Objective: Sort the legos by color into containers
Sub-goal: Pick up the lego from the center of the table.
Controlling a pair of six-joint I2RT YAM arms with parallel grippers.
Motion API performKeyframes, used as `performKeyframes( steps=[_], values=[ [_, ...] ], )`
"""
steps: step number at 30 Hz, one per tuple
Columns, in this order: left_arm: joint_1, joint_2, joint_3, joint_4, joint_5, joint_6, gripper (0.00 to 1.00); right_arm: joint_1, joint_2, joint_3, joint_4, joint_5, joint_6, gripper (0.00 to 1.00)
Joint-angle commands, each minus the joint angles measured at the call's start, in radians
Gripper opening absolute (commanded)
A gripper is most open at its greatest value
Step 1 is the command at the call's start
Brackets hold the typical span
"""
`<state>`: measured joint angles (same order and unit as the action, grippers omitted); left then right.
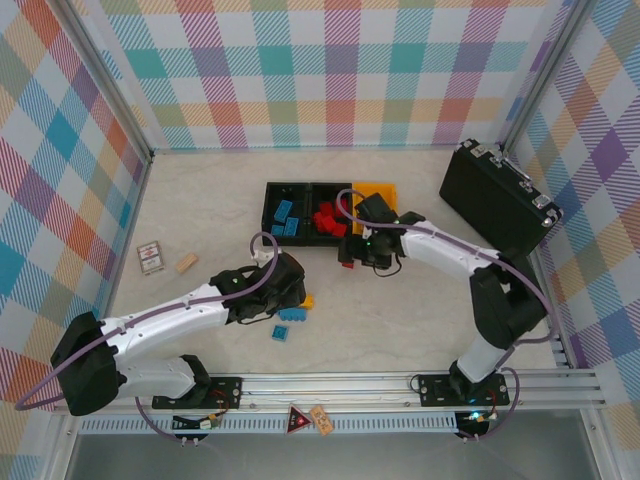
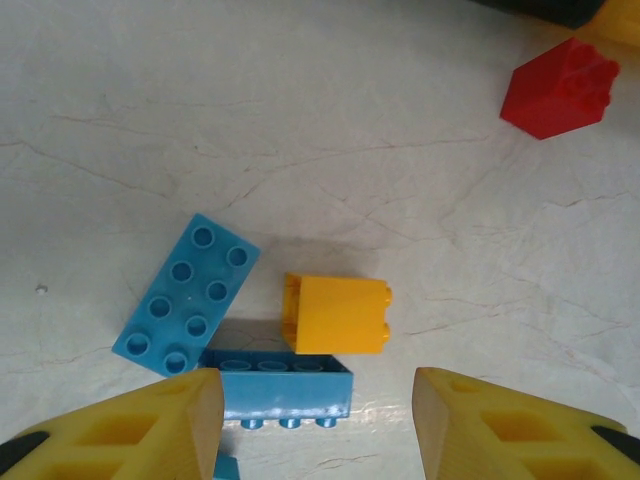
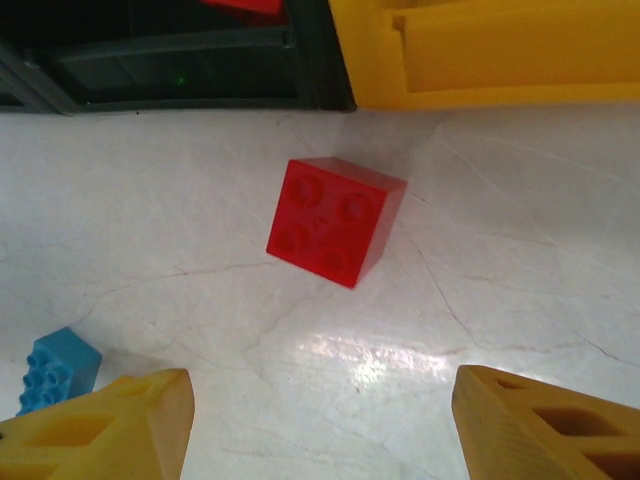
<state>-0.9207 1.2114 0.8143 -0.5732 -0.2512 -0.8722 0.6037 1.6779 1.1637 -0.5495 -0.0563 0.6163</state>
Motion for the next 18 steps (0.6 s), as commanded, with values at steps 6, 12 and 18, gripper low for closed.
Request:
performKeyframes(
  steps=[6,12,18],
  values=[
    [-0.007,-0.001,-0.037,0.033,0.022,-0.019,0.52,0.025,0.135,0.112,0.006,0.082,0.046,0.68],
    [-0.009,-0.001,-0.041,0.038,0.026,-0.024,0.53,0.025,0.233,0.184,-0.036,0.117,0.068,0.62],
    [-0.009,-0.008,-0.049,0.032,0.019,-0.028,0.52,0.026,0.259,0.191,-0.039,0.122,0.067,0.43]
  ],
)
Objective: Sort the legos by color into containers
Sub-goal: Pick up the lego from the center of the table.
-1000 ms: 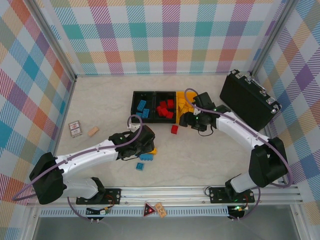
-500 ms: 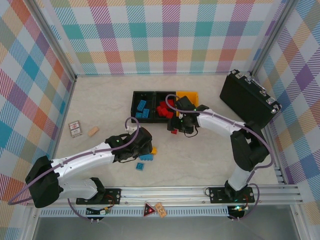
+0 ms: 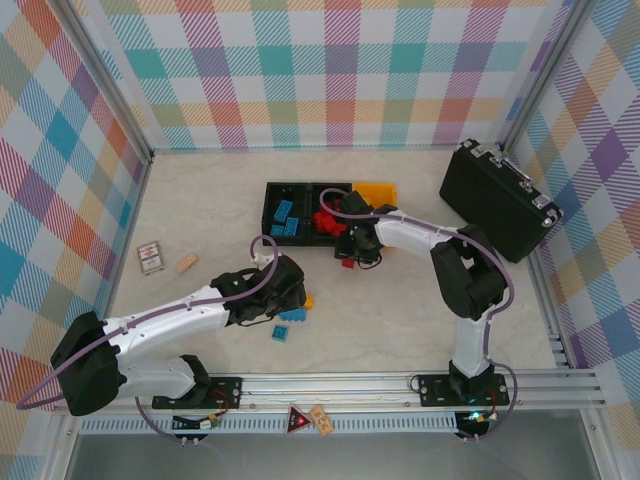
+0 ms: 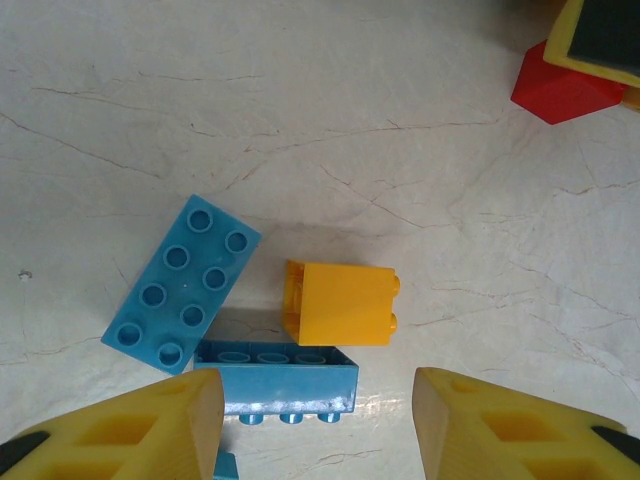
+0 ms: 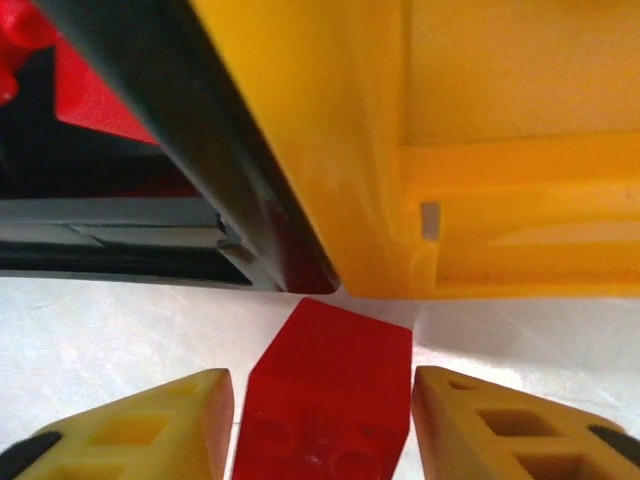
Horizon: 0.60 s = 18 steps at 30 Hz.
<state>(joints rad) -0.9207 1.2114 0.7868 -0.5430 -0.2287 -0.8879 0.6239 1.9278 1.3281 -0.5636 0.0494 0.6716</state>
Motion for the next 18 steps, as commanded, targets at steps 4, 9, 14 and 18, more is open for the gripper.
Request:
performKeyframes(
  steps=[4,9,14,18],
  values=[
    [-0.009,-0.014,-0.025,0.001,-0.008,-0.014,0.52,0.011,-0.036,-0.008,-0.022,0.014,0.004,0.30],
    [-0.009,-0.005,-0.025,0.017,-0.015,-0.016,0.52,0.013,-0.139,-0.067,-0.032,0.003,-0.015,0.24],
    [-0.009,0.014,-0.021,0.049,-0.018,-0.016,0.52,0.013,-0.229,-0.074,-0.057,-0.003,-0.045,0.24],
    [-0.009,0.011,-0.022,0.073,-0.024,-0.021,0.52,0.013,-0.244,-0.021,-0.077,0.000,-0.071,0.25]
  ],
)
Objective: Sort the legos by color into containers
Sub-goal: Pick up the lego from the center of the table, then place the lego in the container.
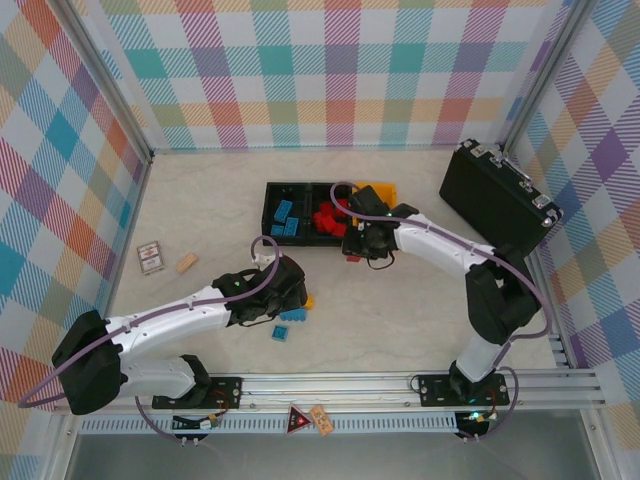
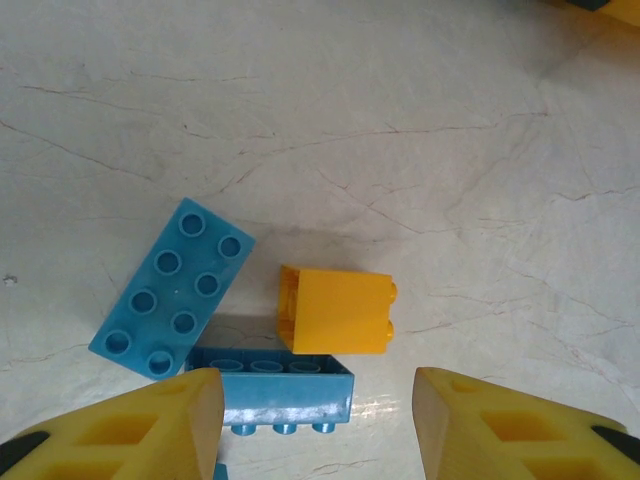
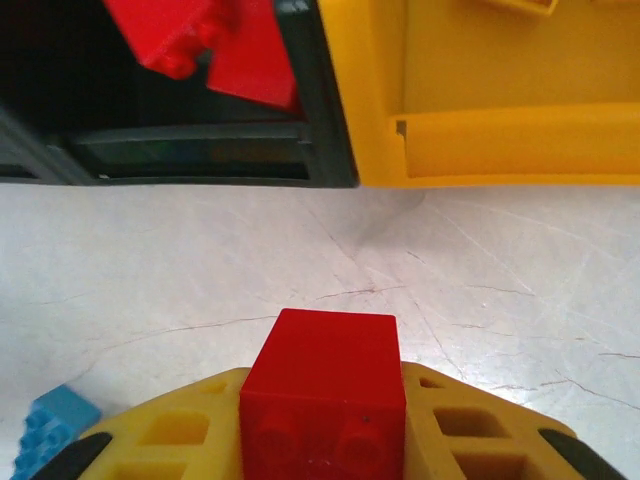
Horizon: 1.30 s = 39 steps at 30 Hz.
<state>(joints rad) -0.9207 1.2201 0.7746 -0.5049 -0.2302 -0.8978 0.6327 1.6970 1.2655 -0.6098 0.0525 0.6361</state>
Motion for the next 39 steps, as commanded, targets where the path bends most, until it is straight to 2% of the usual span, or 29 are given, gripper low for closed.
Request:
performKeyframes(
  steps=[1,7,18,28,31,33,39],
  values=[
    [-0.009,-0.002,-0.010,0.040,-0.026,-0.014,0.53,0.005,-0.007,0.065,-0.035,-0.005,-0.047,0.25],
    [-0.009,-0.029,-0.014,0.043,-0.035,-0.027,0.53,0.002,0.093,0.236,-0.063,0.003,-0.089,0.26],
    [-0.009,-0.083,-0.037,0.031,-0.050,-0.053,0.52,-0.048,0.376,0.603,-0.149,0.006,-0.121,0.27],
    [-0.008,-0.119,-0.038,0.022,-0.074,-0.041,0.53,-0.082,0.589,0.856,-0.219,-0.009,-0.135,0.28],
    [-0.009,-0.114,-0.039,0.019,-0.071,-0.043,0.53,-0.082,0.636,0.925,-0.240,-0.020,-0.135,0.32],
    [-0.008,-0.113,-0.039,0.017,-0.073,-0.047,0.53,-0.082,0.657,0.965,-0.256,-0.025,-0.131,0.41],
    [-0.009,-0.124,-0.032,-0.001,-0.092,-0.047,0.53,-0.081,0.603,0.950,-0.265,-0.032,-0.138,0.46]
  ],
)
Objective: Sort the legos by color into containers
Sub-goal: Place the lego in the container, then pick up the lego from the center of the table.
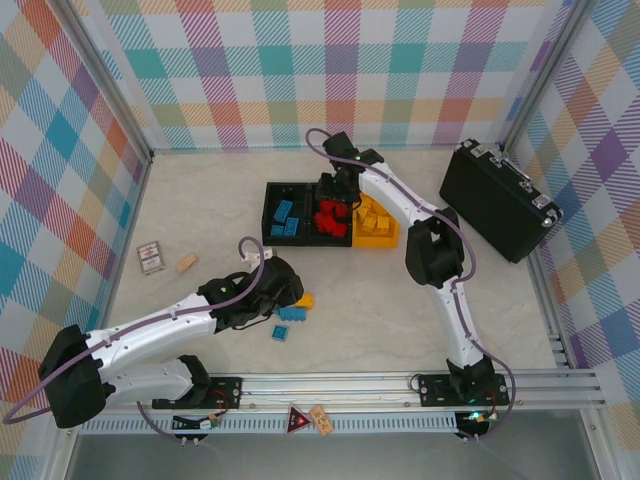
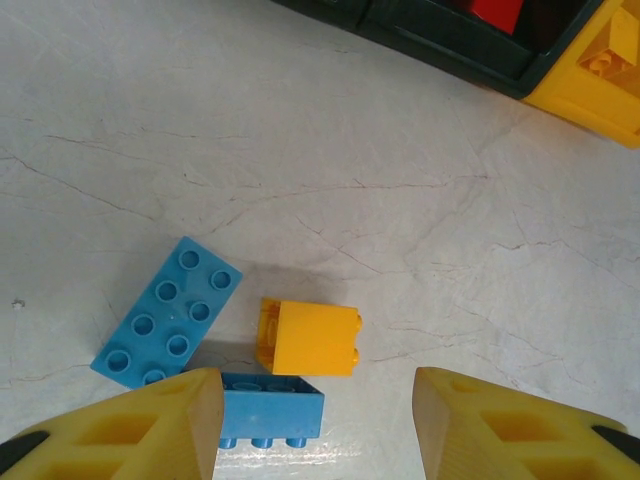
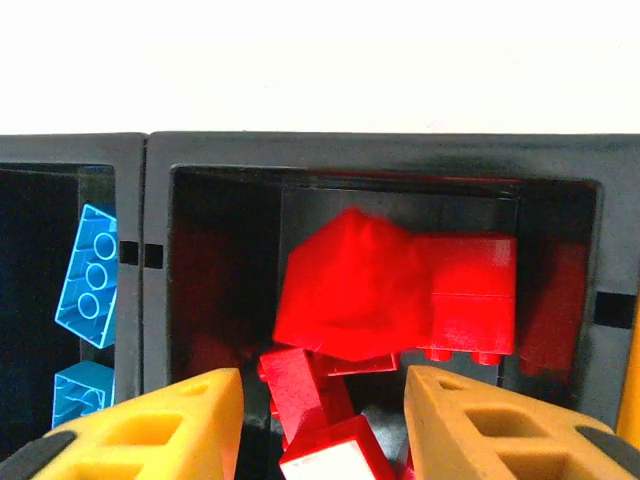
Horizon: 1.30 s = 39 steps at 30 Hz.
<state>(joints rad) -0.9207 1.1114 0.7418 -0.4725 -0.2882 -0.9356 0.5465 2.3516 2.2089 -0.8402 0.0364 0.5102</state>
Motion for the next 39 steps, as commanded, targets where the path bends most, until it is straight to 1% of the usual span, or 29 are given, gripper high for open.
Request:
performKeyframes(
  steps=[1,8,17,18,20,25,31,34,39],
  values=[
    [-0.009,-0.017,0.001,-0.036,-0.039,-0.010,0.53,0.006,-0.086,-0.027,-0.021,-0.019,-0.013,0.46],
    [-0.009,-0.013,0.000,-0.044,-0.049,-0.020,0.53,0.008,-0.326,-0.305,0.106,-0.041,-0.013,0.47],
    [-0.007,-0.006,0.016,-0.109,-0.065,-0.046,0.55,0.007,-0.578,-0.600,0.188,-0.099,-0.013,0.48],
    [-0.007,-0.002,0.020,-0.128,-0.070,-0.051,0.55,0.007,-0.606,-0.634,0.197,-0.109,-0.012,0.51],
    [-0.006,0.006,0.027,-0.148,-0.070,-0.050,0.55,0.008,-0.661,-0.709,0.221,-0.124,-0.014,0.54],
    [-0.003,0.038,0.044,-0.146,-0.034,-0.026,0.56,0.008,-0.773,-0.857,0.240,-0.158,-0.009,0.55],
    [-0.003,0.142,0.104,-0.119,0.026,0.018,0.57,0.008,-0.884,-1.034,0.251,-0.193,0.001,0.57],
    [-0.003,0.208,0.145,-0.117,0.044,0.037,0.57,0.007,-0.950,-1.124,0.258,-0.216,0.013,0.59],
    [-0.003,0.324,0.203,-0.105,0.068,0.058,0.58,0.008,-1.047,-1.259,0.238,-0.223,0.039,0.60]
  ],
)
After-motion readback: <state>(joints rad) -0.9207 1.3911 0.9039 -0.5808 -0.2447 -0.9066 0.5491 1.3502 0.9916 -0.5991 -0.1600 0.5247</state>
